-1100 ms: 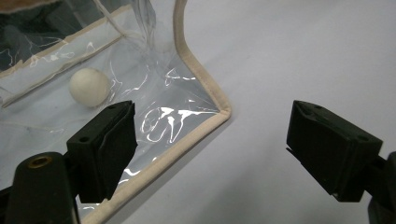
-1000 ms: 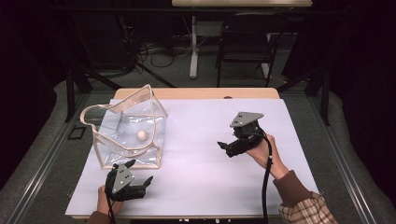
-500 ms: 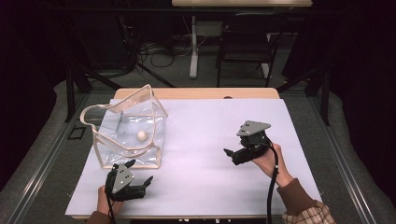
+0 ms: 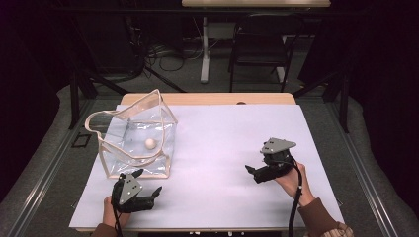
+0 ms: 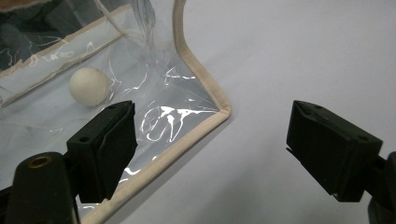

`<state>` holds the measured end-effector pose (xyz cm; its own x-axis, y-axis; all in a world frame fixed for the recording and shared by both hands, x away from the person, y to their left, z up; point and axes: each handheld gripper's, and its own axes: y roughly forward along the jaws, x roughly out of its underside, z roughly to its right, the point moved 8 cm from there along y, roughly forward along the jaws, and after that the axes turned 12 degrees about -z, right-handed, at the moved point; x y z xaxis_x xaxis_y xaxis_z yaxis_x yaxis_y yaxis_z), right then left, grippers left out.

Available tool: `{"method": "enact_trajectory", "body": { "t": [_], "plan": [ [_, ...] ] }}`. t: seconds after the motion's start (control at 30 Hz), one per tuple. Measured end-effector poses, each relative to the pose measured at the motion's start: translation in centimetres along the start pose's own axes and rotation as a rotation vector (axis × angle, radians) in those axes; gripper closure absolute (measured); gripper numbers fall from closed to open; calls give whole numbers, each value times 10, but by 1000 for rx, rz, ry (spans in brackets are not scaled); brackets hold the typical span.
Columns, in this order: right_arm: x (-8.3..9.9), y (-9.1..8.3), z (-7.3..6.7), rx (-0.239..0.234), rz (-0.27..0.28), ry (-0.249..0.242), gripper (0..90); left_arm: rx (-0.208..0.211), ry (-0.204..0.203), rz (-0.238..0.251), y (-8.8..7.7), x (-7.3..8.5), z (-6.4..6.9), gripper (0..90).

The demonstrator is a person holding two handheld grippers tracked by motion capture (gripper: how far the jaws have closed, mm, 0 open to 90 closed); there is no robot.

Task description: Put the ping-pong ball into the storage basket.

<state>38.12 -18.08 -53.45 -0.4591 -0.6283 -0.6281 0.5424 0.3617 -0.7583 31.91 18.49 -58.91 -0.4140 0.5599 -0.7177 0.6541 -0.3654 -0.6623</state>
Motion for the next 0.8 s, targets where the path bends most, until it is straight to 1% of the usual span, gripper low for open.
{"method": "enact_trajectory", "body": {
  "t": [0.27, 0.47, 0.57, 0.63, 0.73, 0.8],
  "plan": [
    [22, 5, -4, 0, -12, 23, 0, 0, 0, -1, 0, 0, 0, 162],
    [36, 6, -6, 18, -6, 37, 0, -1, 2, -2, 0, 0, 0, 162],
    [47, 6, -9, 31, -12, 44, 0, -2, -1, 0, 0, 0, 0, 162],
    [54, 7, -11, 23, -12, 59, 0, -1, 1, -3, 0, 0, 0, 162],
    [61, 7, -13, 24, -13, 65, 0, 1, 6, -4, 0, 0, 1, 162],
    [63, 4, -13, 25, 3, 75, 0, -2, 8, -4, 0, 0, 0, 162]
  ]
}}
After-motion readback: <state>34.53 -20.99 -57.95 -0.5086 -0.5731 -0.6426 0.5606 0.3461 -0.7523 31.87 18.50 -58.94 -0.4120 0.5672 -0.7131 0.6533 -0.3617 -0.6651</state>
